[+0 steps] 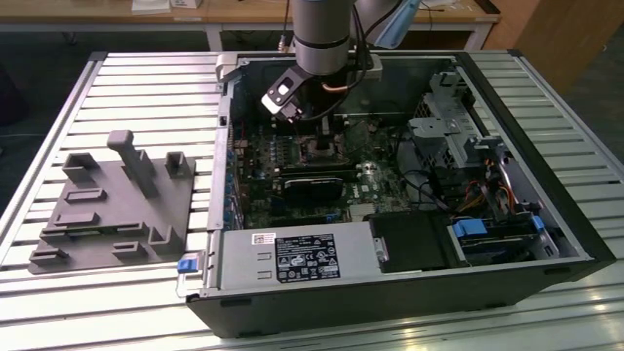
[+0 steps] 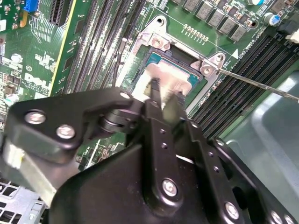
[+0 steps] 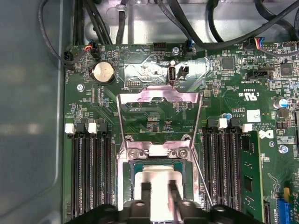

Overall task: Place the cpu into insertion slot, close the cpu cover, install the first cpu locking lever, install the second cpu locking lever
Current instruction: 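Place the cpu into insertion slot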

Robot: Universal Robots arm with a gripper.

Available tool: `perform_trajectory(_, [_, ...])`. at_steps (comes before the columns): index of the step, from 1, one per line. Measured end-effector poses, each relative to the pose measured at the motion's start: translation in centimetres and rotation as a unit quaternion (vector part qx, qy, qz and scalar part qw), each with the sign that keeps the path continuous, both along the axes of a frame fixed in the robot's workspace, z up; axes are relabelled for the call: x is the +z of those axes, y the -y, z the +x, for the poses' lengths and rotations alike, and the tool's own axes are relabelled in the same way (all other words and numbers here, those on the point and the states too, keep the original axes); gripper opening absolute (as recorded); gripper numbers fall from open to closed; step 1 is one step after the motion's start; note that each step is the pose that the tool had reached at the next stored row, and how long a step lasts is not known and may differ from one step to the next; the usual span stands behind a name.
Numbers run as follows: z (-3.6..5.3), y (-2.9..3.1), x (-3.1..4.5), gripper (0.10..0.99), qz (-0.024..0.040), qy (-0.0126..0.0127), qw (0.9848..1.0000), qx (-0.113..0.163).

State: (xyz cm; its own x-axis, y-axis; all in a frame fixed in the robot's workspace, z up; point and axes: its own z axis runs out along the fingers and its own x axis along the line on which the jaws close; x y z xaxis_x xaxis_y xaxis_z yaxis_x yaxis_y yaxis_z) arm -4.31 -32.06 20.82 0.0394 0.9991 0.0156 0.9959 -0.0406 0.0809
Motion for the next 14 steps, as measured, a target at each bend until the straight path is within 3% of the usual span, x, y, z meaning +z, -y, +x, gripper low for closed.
perform_trajectory(1, [0.00,0.00,0.01,0.282,0.0000,0.0000,1.0000,0.000])
perform_trajectory(3, [0.00,0.00,0.03,0.165,0.0000,0.0000,1.0000,0.000])
perform_trajectory(4, [0.00,0.00,0.04,0.165,0.0000,0.0000,1.0000,0.000])
perform_trajectory(5, [0.00,0.00,0.06,0.110,0.0000,0.0000,1.0000,0.000])
perform_trajectory(14, [-0.08,0.00,-0.21,0.106,0.0000,0.0000,1.0000,0.000])
